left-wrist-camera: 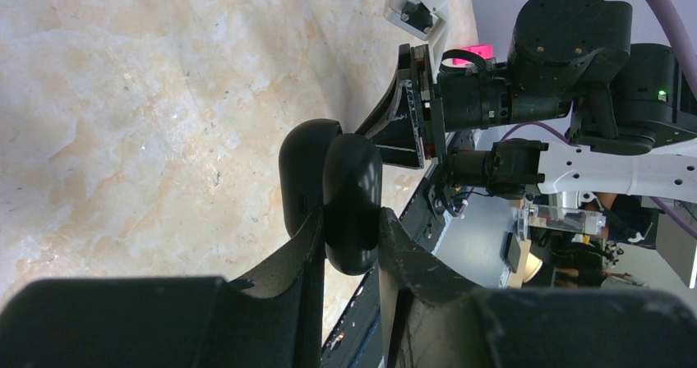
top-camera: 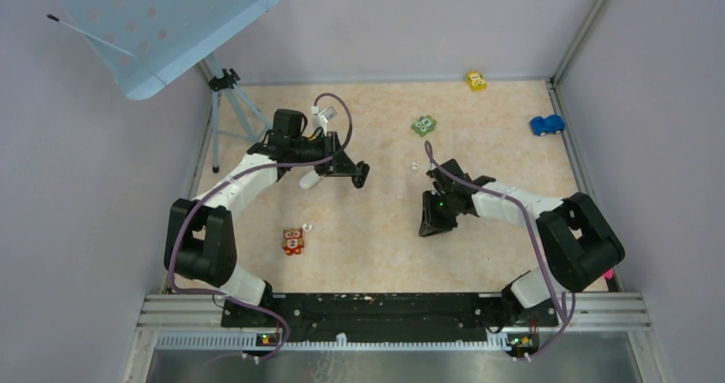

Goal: Insert the wireless bluetooth earbuds into the charging case
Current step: Pick up the left earbud from the center of the board.

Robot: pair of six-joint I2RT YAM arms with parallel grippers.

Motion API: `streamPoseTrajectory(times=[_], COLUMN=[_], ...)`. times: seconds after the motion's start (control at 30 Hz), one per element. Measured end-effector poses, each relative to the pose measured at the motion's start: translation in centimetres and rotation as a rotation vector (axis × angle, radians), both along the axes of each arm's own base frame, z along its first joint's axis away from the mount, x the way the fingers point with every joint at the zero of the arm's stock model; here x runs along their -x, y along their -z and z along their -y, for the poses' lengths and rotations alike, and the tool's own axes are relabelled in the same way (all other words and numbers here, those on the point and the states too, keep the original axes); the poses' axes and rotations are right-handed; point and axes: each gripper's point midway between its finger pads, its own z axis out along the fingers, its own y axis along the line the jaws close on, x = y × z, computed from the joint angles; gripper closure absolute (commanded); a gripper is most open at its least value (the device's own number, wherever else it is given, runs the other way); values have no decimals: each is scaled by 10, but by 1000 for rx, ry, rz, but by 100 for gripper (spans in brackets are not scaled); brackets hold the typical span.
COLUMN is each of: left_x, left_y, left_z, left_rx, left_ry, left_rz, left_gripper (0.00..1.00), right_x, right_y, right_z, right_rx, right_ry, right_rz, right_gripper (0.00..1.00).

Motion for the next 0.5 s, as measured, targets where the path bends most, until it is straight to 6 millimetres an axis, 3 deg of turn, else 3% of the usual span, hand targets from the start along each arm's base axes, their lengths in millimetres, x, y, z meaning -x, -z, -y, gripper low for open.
streamPoseTrajectory(times=[0.5], left_x=[0], left_y=[0], left_z=[0], left_rx=[0], left_ry=[0], left_rz=[0], left_gripper=[100], right_x=[-7], right_y=[-3], right_z=[-1], right_rx=[-10], right_ry=[59], right_rz=[26], right_gripper=[72])
